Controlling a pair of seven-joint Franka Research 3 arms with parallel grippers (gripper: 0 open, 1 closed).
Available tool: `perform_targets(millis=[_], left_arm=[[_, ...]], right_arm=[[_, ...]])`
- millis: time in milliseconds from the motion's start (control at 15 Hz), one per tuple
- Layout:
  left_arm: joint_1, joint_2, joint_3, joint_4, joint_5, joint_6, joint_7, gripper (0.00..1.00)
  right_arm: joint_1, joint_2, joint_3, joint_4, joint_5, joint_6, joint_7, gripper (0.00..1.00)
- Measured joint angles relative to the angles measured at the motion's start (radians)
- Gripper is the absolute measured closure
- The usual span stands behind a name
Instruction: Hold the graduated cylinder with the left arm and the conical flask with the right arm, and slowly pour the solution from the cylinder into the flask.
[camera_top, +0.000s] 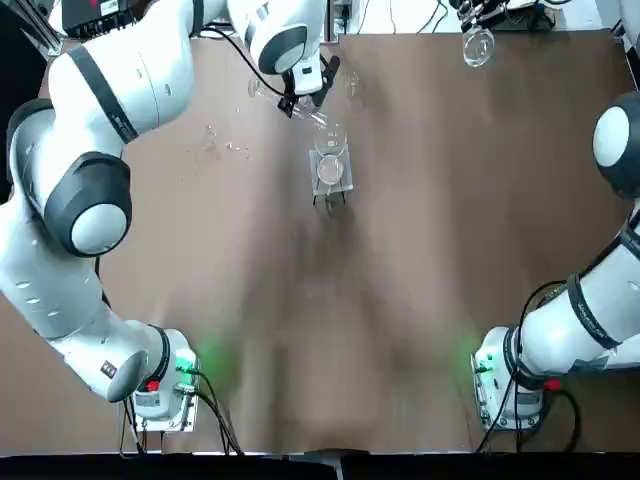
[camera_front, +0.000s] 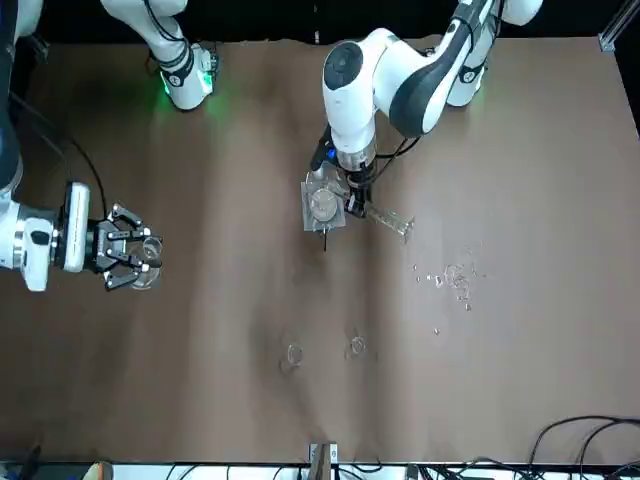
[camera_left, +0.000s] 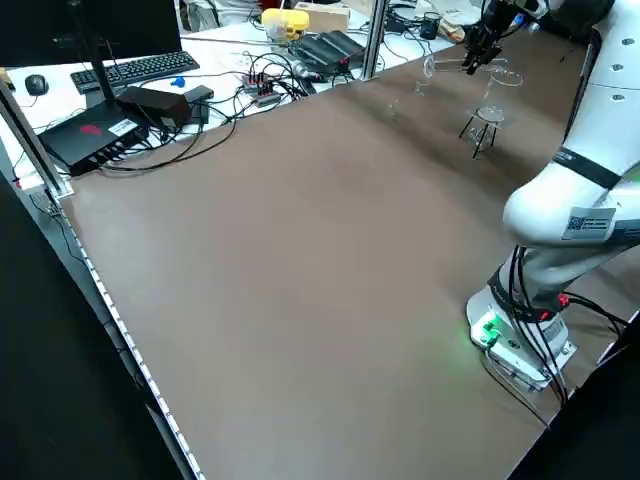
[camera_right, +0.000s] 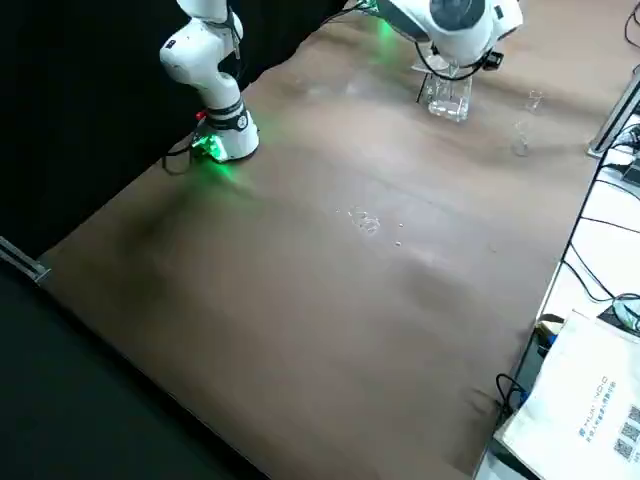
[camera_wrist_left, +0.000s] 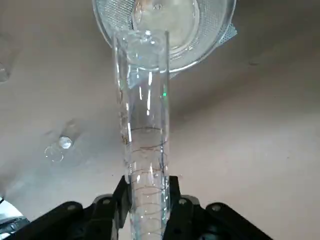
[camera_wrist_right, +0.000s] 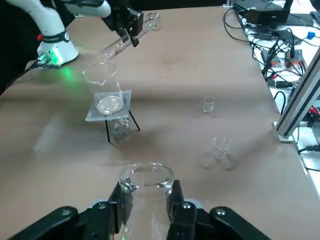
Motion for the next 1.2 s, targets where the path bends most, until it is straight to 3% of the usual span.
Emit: perform_targets(millis=[333, 667, 933, 1200], left_arm=[[-0.007, 0.000, 0.000, 0.000, 0.008, 0.000, -0.001, 0.66], [-0.011, 0.000, 0.000, 0.000, 0.025, -0.001, -0.006, 0.66], [-0.011, 0.000, 0.000, 0.000, 0.038, -0.001, -0.009, 0.66], [-0.020, 0.000, 0.000, 0.000, 0.050, -0.001, -0.012, 0.66]], right_arm=[[0.047, -0.078, 0.000, -0.019, -0.088, 0.006, 0.196, 0.61], [0.087, -0.098, 0.000, -0.021, -0.118, 0.048, 0.344, 0.61], [0.141, -0.098, 0.001, -0.034, -0.136, 0.145, 0.389, 0.61], [0.150, -0.098, -0.002, -0.047, -0.139, 0.166, 0.394, 0.61]])
